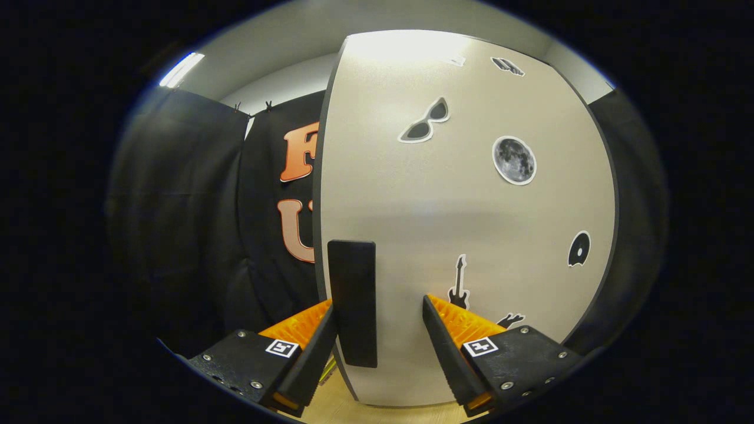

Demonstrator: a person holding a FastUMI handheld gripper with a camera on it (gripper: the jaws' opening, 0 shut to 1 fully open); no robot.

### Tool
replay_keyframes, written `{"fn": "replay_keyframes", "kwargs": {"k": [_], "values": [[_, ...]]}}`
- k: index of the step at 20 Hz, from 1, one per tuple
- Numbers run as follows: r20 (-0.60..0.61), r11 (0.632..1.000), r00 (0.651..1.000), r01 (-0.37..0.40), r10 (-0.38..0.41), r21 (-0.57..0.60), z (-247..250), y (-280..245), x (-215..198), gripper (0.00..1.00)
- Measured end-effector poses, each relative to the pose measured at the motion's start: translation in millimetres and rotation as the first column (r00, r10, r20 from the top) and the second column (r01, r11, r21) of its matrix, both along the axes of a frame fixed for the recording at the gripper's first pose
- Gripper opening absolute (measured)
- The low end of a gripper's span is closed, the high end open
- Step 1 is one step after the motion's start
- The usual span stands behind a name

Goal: Open the shoe cabinet door, grab the shoes and put them into the shoe cabinet, then close the shoe cabinet door.

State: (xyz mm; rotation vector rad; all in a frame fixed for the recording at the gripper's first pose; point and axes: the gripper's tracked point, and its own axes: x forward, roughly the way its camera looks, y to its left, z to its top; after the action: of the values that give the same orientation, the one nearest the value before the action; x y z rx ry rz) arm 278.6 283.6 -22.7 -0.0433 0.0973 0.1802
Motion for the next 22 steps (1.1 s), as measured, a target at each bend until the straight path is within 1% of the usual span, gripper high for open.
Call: {"fn": "replay_keyframes", "kwargs": {"k": [10,13,17,20,22], "values": [[0.006,0.999,0.999,0.042,-0.042,0.001,-1.3,-2.8,5.3,0.87],[-0.024,0.998,0.999,0.044,-0.043,0.034,-2.7,-0.7,1.5,0.88],[0.005,0.996,0.999,0.045,-0.045,0.078,8.7,-1.3,-3.8,0.90],[0.026,0.996,0.997,0.068,-0.069,0.058,14.3,-10.9,-27.4,0.90],[0.040,0.996,0.996,0.084,-0.085,0.042,21.9,-27.9,-57.8,0.90]]}}
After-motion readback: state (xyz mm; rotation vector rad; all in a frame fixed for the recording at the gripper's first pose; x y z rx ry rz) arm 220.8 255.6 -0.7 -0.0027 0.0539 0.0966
